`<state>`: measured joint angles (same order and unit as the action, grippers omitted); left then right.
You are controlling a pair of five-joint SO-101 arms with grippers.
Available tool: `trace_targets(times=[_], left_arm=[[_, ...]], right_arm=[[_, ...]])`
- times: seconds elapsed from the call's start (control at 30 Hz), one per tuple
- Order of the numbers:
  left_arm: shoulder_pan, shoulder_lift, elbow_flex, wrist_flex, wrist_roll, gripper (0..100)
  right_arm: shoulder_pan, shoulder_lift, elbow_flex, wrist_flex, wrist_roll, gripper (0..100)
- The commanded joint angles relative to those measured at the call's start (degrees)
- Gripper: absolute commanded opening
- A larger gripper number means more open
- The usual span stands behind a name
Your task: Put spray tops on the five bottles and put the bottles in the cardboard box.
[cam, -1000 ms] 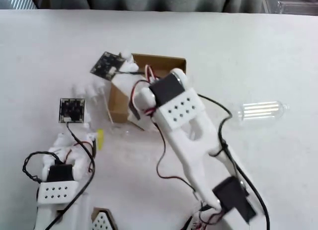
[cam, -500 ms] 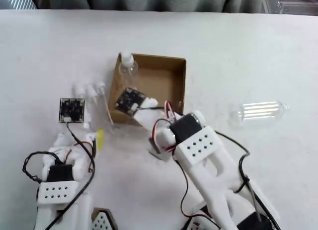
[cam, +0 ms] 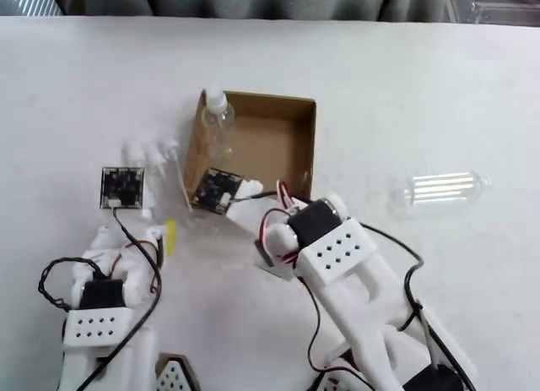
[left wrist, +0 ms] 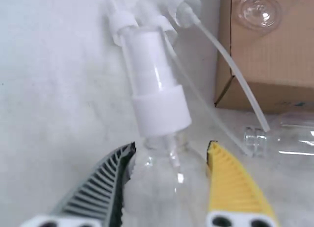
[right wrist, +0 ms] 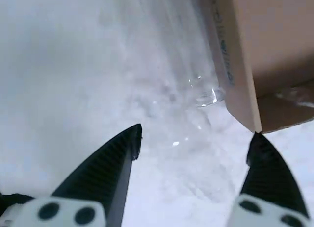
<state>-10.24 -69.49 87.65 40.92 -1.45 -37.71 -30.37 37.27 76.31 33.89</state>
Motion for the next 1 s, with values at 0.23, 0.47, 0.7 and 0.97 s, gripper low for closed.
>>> trace_targets(times=[0.23,0.47,0.7,0.97], left_arm=[[-0.7,-0.2,0.0,-1.6,-0.4,2],[-1.3,-0.2,-1.4,-2.7,1.1,2],[-6.2,-0.3,-10.6,0.9,3.3,2],[-6.3,-0.3,-27.5,9.8,3.4,2]], right_arm=[[5.9,-2.1,-0.6,6.7,1.1,10.1],[24.4,-2.1,-0.6,6.5,11.4,1.4],[35.6,-2.0,1.1,6.5,13.2,1.6],[42.1,-2.0,6.9,2.2,13.3,1.6]])
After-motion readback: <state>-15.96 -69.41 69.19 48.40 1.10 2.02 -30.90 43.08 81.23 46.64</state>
